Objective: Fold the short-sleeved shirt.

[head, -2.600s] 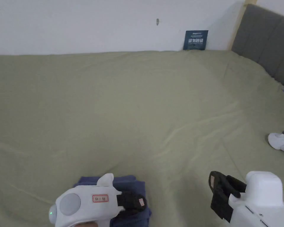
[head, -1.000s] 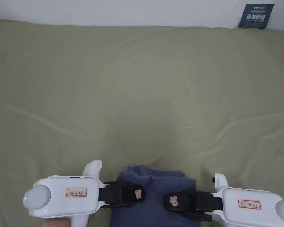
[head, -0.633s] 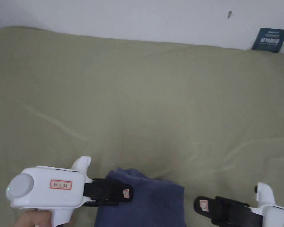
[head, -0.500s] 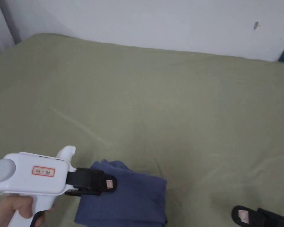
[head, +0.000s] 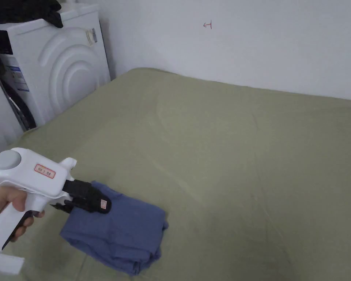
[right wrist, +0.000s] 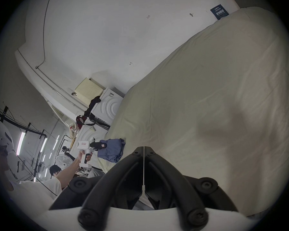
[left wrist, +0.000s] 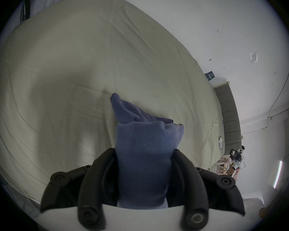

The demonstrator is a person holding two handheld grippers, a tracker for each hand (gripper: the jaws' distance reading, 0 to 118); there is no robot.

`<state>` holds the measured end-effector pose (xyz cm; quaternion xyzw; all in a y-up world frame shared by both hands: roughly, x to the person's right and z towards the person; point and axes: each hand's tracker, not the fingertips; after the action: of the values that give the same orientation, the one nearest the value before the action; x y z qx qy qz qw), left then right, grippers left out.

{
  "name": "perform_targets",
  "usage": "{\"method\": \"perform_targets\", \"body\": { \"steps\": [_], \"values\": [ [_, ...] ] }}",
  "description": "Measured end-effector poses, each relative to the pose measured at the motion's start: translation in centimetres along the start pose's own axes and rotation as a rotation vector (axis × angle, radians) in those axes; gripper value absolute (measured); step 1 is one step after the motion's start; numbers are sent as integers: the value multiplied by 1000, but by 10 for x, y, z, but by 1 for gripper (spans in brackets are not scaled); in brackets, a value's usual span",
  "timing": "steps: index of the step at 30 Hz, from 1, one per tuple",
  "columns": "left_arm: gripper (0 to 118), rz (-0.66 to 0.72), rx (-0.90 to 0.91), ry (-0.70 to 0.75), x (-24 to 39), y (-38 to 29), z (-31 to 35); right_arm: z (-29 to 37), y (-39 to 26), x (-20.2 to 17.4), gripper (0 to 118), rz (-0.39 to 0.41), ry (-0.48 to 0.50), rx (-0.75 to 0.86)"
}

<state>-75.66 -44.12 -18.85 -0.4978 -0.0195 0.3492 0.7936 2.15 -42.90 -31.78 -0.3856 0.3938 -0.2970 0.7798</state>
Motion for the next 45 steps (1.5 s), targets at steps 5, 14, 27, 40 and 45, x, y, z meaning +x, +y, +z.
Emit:
{"method": "perform_targets", "body": {
  "steps": [5,14,27,40,45],
  "values": [
    [118,-31,39,77,3,4,13,-2,2,0,3,6,4,-12],
    [118,-31,206,136,54,-21,55,18,10,-13,3,49,42,4],
    [2,-381,672,56,330,-136,-13,46,21,-116,3,540,-390,303],
    [2,-604,981,324,473,-216,-55,52,1,-168,3,825,-674,649],
    [2,-621,988,331,473,-215,-50,56,4,-165,3,815,-665,650]
  ]
}}
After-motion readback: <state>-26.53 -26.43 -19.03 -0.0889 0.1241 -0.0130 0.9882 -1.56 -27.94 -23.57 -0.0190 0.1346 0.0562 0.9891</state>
